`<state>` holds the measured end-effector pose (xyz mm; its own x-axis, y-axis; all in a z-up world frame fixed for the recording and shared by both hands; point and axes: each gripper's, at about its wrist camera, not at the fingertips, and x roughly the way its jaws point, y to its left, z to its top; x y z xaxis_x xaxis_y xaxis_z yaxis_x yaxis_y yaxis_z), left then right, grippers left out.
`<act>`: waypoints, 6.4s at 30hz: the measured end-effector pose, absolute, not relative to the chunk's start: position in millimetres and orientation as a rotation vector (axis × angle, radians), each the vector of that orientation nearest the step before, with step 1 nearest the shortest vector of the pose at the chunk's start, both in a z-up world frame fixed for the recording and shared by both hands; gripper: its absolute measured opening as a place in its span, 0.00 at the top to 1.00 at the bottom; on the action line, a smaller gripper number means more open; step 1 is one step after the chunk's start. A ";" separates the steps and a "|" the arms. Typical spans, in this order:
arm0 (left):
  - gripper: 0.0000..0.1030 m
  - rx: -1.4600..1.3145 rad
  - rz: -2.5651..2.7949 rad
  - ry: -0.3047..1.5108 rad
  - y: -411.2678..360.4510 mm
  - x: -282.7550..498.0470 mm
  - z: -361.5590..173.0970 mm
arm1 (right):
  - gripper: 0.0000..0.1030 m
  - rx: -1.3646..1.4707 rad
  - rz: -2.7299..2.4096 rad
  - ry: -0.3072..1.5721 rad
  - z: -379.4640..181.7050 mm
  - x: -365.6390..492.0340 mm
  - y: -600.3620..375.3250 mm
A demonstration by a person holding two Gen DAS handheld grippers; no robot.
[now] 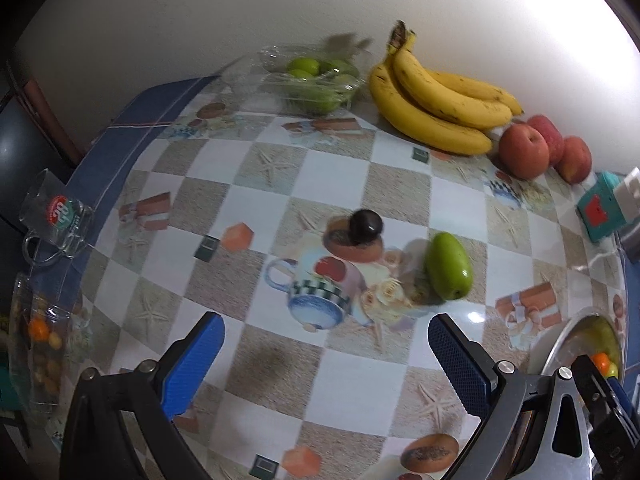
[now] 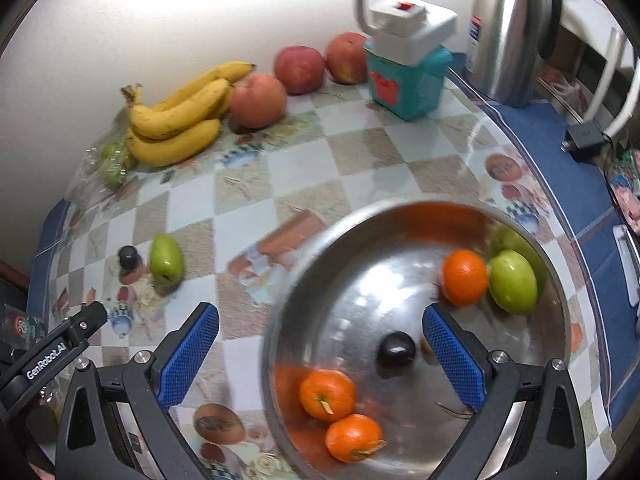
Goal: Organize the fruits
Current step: 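Withdraw both open tools from the bowl toward the green pear and plum, then move the right gripper around the green pear while the left approaches the dark plum, then close the right gripper on the green pear while the left grasps the dark plum, then lift the green pear and dark plum and carry them over the steel bowl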
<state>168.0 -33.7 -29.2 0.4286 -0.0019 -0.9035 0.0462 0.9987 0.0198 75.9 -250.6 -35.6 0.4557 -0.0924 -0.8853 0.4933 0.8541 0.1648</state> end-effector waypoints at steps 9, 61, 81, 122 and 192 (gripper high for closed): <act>0.00 -0.059 -0.074 1.086 -7.4 185.2 -21.9 | 0.01 0.428 -0.233 0.950 -18.7 99.2 -218.6; 0.13 -0.183 -0.178 1.141 -22.8 250.9 -87.6 | 0.19 0.311 -0.116 1.073 -91.1 191.2 -173.2; 0.70 -0.152 -0.245 1.159 -47.2 251.3 -93.3 | 0.55 0.314 -0.073 1.050 -88.3 192.2 -167.1; 0.71 -0.196 -0.214 1.195 -35.6 233.1 -67.9 | 0.63 0.405 -0.089 1.041 -68.5 173.2 -178.2; 0.71 0.006 -0.413 1.127 -113.1 98.2 -17.3 | 0.63 0.628 -0.538 1.002 -30.8 8.3 -283.7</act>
<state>98.2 -113.1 -17.3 0.3620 -0.3180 -0.8762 0.3241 0.9243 -0.2015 8.3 -283.7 -30.8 0.4389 -0.1264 -0.8896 0.6718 0.7037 0.2315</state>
